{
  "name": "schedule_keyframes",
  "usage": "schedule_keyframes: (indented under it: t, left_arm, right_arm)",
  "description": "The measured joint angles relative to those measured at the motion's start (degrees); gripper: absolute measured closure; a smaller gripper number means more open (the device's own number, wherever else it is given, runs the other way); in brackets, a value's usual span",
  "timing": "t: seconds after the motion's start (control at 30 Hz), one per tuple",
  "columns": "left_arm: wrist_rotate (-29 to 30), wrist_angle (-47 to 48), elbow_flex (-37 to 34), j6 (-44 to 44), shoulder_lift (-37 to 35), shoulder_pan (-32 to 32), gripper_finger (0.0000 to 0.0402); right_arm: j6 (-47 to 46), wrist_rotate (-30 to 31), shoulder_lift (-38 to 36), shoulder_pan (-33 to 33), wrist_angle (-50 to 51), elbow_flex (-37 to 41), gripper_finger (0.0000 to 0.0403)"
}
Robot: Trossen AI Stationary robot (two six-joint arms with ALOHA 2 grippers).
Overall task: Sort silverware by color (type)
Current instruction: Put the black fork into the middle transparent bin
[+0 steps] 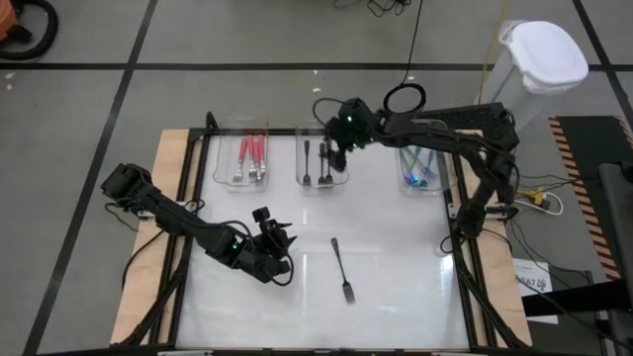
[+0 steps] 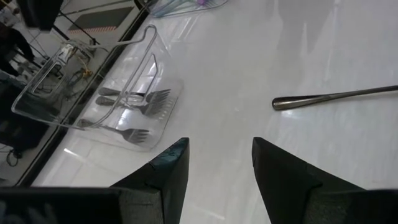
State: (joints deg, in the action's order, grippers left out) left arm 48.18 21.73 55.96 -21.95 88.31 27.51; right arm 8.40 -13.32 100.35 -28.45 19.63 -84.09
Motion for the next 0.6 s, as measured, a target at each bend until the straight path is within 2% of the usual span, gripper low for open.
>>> schedule_keyframes:
  t: [0.3, 0.43, 0.6]
  left_arm:
    - [-0.18, -0.39, 0.00, -0.38, 0.00, 0.00, 0.0226]
    - [-1.61, -0.38, 0.00, -2.00, 0.00, 0.07, 0.0226]
    - [-2.63, -0.25, 0.00, -4.84, 0.00, 0.86, 0.0226]
  right_arm:
    - [-0.91, -0.11, -10.11, 12.92, 20.77, 0.12, 0.0134]
    - [-3.13, -0.07, -13.90, 19.44, 22.11, 4.85, 0.0134]
    - [-5.16, -0.22, -18.07, 26.94, 20.43, 15.52, 0.0134]
